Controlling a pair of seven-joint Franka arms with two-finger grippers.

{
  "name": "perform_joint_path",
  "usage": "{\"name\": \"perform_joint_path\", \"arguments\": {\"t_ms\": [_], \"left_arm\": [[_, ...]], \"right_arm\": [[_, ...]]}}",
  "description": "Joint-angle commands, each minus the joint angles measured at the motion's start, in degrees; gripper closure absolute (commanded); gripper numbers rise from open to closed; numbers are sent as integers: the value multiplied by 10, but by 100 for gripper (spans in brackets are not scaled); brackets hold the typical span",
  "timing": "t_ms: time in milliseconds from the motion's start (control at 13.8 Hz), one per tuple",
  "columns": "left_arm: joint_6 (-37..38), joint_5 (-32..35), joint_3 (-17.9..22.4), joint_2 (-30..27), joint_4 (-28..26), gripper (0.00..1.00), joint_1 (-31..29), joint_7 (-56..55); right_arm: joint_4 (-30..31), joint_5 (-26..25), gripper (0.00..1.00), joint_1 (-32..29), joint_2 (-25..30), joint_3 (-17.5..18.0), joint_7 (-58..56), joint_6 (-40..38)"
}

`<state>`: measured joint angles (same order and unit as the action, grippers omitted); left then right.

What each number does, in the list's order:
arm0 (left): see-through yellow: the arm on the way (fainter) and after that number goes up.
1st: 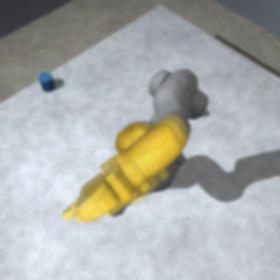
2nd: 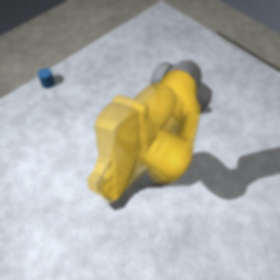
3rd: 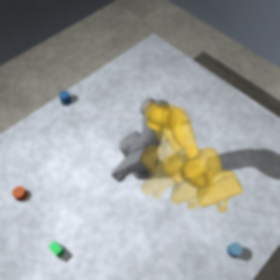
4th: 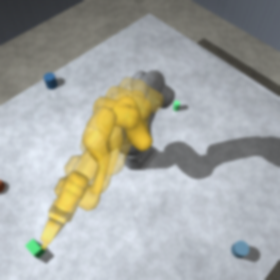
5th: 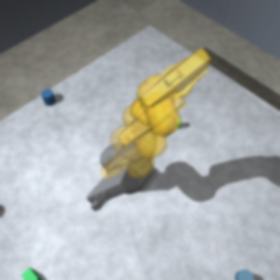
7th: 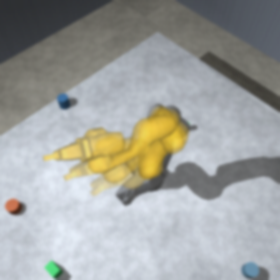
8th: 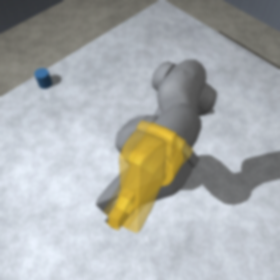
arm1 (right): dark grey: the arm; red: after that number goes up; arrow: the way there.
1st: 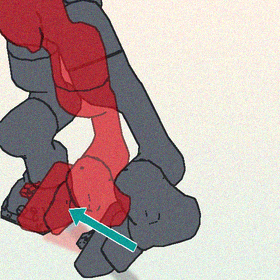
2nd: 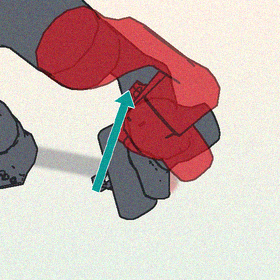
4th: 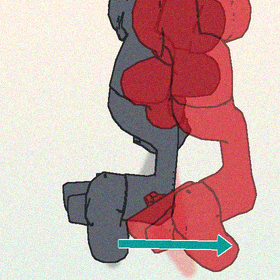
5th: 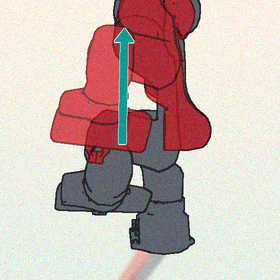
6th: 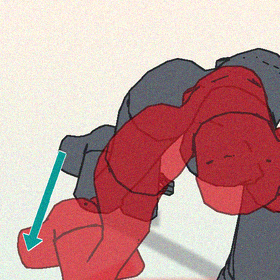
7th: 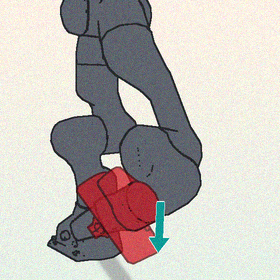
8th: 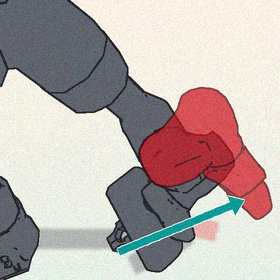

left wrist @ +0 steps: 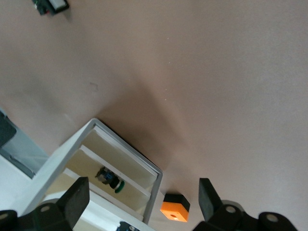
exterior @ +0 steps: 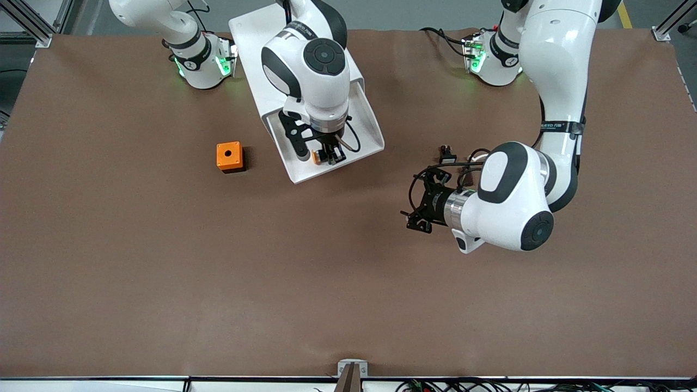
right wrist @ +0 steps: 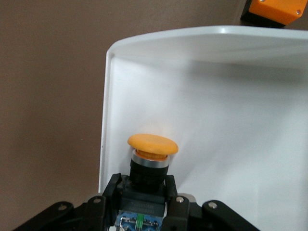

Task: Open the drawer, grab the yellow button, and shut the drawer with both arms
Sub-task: 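Lift the button out with the right gripper while the left gripper releases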

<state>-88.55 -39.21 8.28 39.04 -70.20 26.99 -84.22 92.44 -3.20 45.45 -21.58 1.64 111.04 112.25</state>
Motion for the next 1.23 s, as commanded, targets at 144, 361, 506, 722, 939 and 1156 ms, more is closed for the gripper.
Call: {"name": "perform_joint_path", "arguments": {"t_ms": [144,361,506,722,939,1156], "left_arm": [[-1,92,-7,-15,-7,0,21,228],[-35,121,-8,-14,-9,0,52,290],[-64,136,-9,-14,-13,0,81,291],[-110,139,-9,-15,-21,0,146,265],[-126,154,-10,-15,-21,0,181,250],[-153,165,-11,-12,-37,0,210,247]], "right_arm": [[-45,44,100,-57,35,-4,-169,-108],[-42,45,100,-145,60,-5,-364,-154],[-35,43,100,-225,68,-6,-527,-160],[-21,36,100,-354,63,-6,-756,-145],[-20,31,100,-466,31,-7,-956,-83],[-15,10,100,-528,-10,-7,-1082,-8]]}}
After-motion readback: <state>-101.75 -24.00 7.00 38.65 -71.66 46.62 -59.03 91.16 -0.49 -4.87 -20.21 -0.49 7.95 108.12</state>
